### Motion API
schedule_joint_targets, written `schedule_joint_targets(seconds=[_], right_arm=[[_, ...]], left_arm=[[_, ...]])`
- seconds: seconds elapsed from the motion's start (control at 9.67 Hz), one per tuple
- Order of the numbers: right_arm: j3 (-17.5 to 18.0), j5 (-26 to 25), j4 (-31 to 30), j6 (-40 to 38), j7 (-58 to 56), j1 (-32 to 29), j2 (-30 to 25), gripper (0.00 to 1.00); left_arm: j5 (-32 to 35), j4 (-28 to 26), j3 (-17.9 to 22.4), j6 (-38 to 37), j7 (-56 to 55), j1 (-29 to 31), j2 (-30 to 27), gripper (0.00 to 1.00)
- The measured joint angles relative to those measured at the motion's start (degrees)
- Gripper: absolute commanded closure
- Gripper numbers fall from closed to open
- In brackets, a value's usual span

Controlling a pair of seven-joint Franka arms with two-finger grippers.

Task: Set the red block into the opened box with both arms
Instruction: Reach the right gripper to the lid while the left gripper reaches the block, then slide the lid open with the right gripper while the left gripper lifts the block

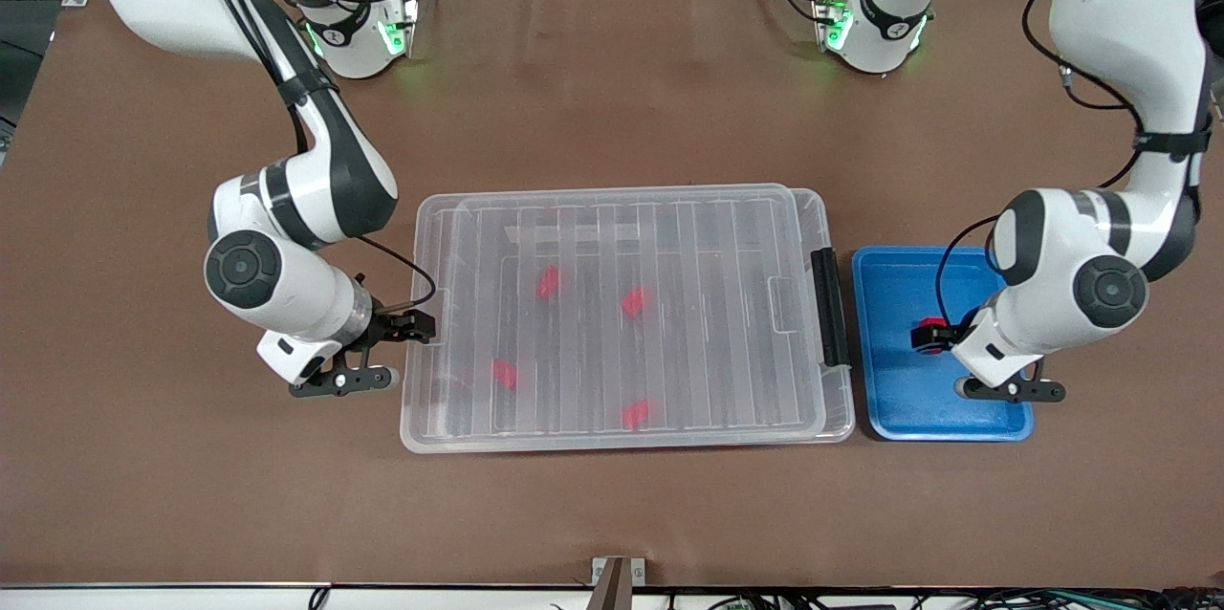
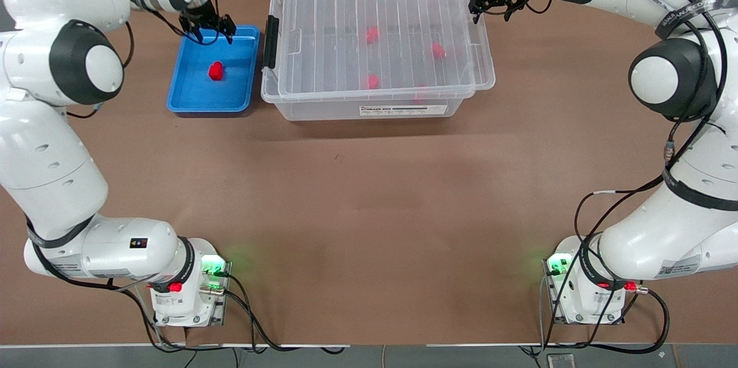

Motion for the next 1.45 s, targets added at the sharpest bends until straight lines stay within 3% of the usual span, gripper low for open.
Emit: schedule_joint_targets(seconds=[0.21, 0.52, 0.62, 0.83, 0.93, 1.45], right_arm=[[-0.11, -0.29, 0.00, 0.07, -0.01, -0.26, 0.29, 0.00], [-0.26, -1.69, 0.24, -0.88, -0.02, -1.15, 0.26, 0.00], [-0.26, -2.27, 0.42, -1.30, -0.20, -1.87, 0.20, 0.00], [-0.35, -2.87, 0.78, -2.63, -3.06, -3.76, 0.19, 0.00], [-0.42, -3.04, 1.04, -3.61, -5.51, -5.03, 0.07, 0.00], [-1.07, -4.83, 1.57, -5.05, -12.82, -9.15, -0.65, 0.00]], left_arm=[[0.00, -5.67, 0.02, 5.99, 0.00, 0.44, 1.13, 0.00], [0.00, -9.46, 0.09, 8.37, 0.01, 1.77, 0.90, 0.01], [0.00, -10.09, 0.10, 8.45, 0.05, 2.35, 0.71, 0.11], [0.00, -10.72, 0.10, 8.46, 0.09, 2.66, 0.50, 0.87], [0.00, -11.04, 0.11, 8.49, 0.08, 2.67, 0.13, 1.00], [0.00, -11.82, 0.19, 8.44, 0.07, 2.93, -4.37, 1.00]])
